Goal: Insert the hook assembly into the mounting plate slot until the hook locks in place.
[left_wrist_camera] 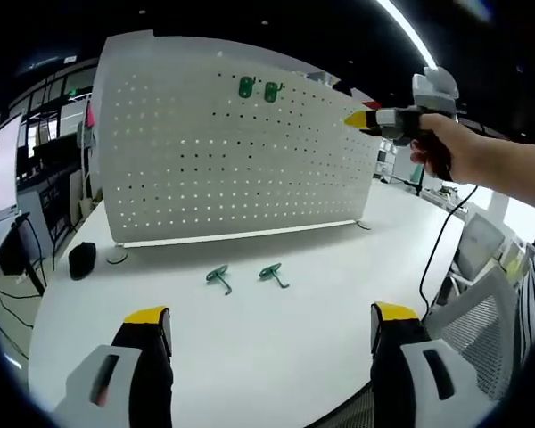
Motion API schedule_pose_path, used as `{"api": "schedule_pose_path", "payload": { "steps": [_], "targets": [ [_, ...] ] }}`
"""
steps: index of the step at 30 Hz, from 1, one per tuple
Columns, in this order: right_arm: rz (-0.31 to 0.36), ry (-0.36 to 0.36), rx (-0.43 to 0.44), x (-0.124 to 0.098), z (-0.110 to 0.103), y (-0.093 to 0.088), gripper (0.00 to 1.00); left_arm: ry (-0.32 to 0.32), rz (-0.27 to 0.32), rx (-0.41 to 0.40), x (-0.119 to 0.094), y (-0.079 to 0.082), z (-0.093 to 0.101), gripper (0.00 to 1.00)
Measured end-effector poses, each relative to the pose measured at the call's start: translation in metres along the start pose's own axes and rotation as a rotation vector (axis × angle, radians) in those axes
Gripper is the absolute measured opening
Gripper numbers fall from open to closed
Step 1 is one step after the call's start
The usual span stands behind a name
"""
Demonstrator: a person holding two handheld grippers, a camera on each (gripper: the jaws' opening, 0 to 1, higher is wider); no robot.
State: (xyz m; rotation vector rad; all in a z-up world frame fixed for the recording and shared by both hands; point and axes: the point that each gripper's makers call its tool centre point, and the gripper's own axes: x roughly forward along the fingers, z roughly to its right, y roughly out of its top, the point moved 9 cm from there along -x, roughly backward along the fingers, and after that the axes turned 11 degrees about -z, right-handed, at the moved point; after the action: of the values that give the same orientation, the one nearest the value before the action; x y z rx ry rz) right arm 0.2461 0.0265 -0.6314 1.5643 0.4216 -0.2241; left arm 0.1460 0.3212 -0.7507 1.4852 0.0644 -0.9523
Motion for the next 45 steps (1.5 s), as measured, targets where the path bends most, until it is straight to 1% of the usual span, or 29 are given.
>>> {"api": "schedule_pose_path", "payload": {
  "steps": [1, 2, 3, 5, 6, 7, 9, 11, 12, 14, 15, 17, 19, 21, 24, 26, 27, 31, 35, 38, 42, 44, 45],
  "targets": [
    [-0.017, 0.013, -0.021, -0.001, -0.001, -0.005, 0.34, -0.001, 0.001, -0.007, 0.000, 0.000, 0.000, 0.95],
    [-0.039, 0.011, -0.062, -0.003, -0.002, -0.012, 0.36, -0.001, 0.000, -0.007, 0.000, 0.000, 0.000, 0.95],
    [-0.061, 0.016, -0.085, -0.005, -0.003, -0.018, 0.36, -0.003, -0.003, -0.002, 0.000, 0.000, 0.000, 0.95],
    [-0.072, 0.034, -0.085, -0.009, -0.004, -0.032, 0.36, -0.007, -0.013, 0.012, 0.001, -0.001, 0.002, 0.95],
    [-0.134, 0.084, -0.092, -0.011, -0.005, -0.044, 0.34, -0.007, -0.017, 0.020, 0.001, -0.001, 0.003, 0.94],
    [-0.172, 0.111, -0.100, -0.012, -0.006, -0.050, 0.33, -0.006, -0.031, 0.040, 0.002, -0.002, 0.004, 0.94],
    [-0.190, 0.124, -0.120, -0.014, -0.005, -0.060, 0.35, -0.014, -0.046, 0.050, 0.004, -0.004, 0.006, 0.94],
    [-0.242, 0.123, -0.178, -0.019, -0.002, -0.072, 0.37, -0.019, -0.049, 0.056, 0.004, -0.004, 0.007, 0.95],
    [-0.256, 0.130, -0.195, -0.021, -0.001, -0.078, 0.38, -0.021, -0.051, 0.056, 0.004, -0.004, 0.007, 0.95],
    [-0.267, 0.144, -0.181, -0.025, 0.001, -0.084, 0.37, -0.027, -0.061, 0.053, 0.004, -0.005, 0.007, 0.95],
    [-0.288, 0.157, -0.185, -0.029, 0.002, -0.090, 0.37, -0.029, -0.068, 0.050, 0.005, -0.006, 0.007, 0.94],
    [-0.308, 0.160, -0.247, -0.035, 0.002, -0.097, 0.37, -0.034, -0.068, 0.046, 0.005, -0.006, 0.008, 0.95],
    [-0.319, 0.153, -0.303, -0.042, 0.001, -0.105, 0.41, -0.041, -0.077, 0.044, 0.005, -0.007, 0.009, 0.96],
    [-0.336, 0.160, -0.326, -0.047, -0.001, -0.115, 0.45, -0.044, -0.079, 0.044, 0.006, -0.008, 0.009, 0.96],
    [-0.351, 0.168, -0.329, -0.054, -0.003, -0.127, 0.47, -0.050, -0.093, 0.040, 0.006, -0.009, 0.009, 0.94],
    [-0.358, 0.162, -0.359, -0.058, -0.005, -0.132, 0.47, -0.051, -0.112, 0.031, 0.007, -0.010, 0.010, 0.94],
    [-0.333, 0.149, -0.383, -0.061, -0.005, -0.134, 0.46, -0.053, -0.114, 0.029, 0.007, -0.010, 0.010, 0.94],
    [-0.362, 0.174, -0.337, -0.065, -0.007, -0.142, 0.47, -0.066, -0.119, 0.019, 0.008, -0.011, 0.011, 0.94],
    [-0.384, 0.174, -0.343, -0.068, -0.007, -0.147, 0.51, -0.081, -0.132, 0.013, 0.009, -0.012, 0.012, 0.93],
    [-0.365, 0.180, -0.302, -0.073, -0.008, -0.146, 0.57, -0.085, -0.141, 0.014, 0.010, -0.013, 0.013, 0.93],
    [-0.364, 0.173, -0.302, -0.075, -0.009, -0.149, 0.63, -0.087, -0.155, 0.016, 0.010, -0.014, 0.014, 0.92],
    [-0.378, 0.172, -0.314, -0.075, -0.009, -0.153, 0.63, -0.100, -0.156, 0.022, 0.011, -0.014, 0.016, 0.93],
    [-0.385, 0.172, -0.336, -0.075, -0.009, -0.155, 0.63, -0.103, -0.165, 0.035, 0.013, -0.015, 0.017, 0.93]
  ]
}}
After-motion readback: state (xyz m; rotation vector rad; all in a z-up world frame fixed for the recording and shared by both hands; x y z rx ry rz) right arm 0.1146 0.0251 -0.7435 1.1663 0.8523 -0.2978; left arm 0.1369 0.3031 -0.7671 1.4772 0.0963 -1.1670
